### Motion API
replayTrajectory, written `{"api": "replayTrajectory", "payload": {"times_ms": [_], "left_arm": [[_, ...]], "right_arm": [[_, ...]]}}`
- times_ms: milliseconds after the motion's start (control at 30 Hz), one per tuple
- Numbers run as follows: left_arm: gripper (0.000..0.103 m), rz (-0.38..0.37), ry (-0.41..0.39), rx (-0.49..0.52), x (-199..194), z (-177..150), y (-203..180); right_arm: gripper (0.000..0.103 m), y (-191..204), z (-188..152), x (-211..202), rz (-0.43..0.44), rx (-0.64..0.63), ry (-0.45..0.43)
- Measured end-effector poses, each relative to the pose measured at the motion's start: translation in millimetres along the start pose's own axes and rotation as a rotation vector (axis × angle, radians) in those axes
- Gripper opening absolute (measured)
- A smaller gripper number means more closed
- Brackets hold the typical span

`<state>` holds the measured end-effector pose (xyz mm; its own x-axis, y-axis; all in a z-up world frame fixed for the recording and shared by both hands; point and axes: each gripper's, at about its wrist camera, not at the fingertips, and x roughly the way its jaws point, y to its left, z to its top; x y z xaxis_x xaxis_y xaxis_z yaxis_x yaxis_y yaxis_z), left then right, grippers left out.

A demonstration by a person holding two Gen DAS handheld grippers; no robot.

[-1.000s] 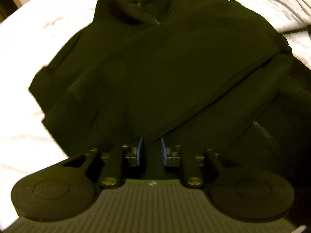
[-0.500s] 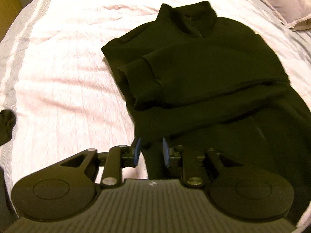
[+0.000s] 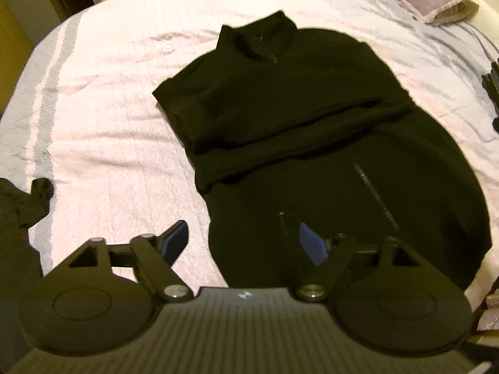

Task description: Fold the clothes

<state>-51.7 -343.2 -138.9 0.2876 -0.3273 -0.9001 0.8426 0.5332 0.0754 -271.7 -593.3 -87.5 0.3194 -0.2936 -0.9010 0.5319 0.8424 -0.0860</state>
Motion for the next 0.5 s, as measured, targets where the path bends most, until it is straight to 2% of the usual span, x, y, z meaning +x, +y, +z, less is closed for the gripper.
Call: {"api": "replayTrajectory", "payload": {"times_ms": [133, 300, 500], "left_arm": [[0.082, 0.061, -0.055, 0.011, -29.4, -6.3, -29.0], [0.082, 0.106, -0.099, 0.003, -61.4, -23.4, -76.0], [0.082, 0.146, -0.091, 0.014, -85.0, -37.7, -123.1]], "right_arm": [[0.077, 6.6, -3.6, -17.2, 0.004, -0.099, -0.01], [0.077, 8.7, -25.6, -35.2, 0.041, -0.236, -0.031], [0.077, -7.3, -59.7, -55.0, 0.106, -0.267, -0.078]]}}
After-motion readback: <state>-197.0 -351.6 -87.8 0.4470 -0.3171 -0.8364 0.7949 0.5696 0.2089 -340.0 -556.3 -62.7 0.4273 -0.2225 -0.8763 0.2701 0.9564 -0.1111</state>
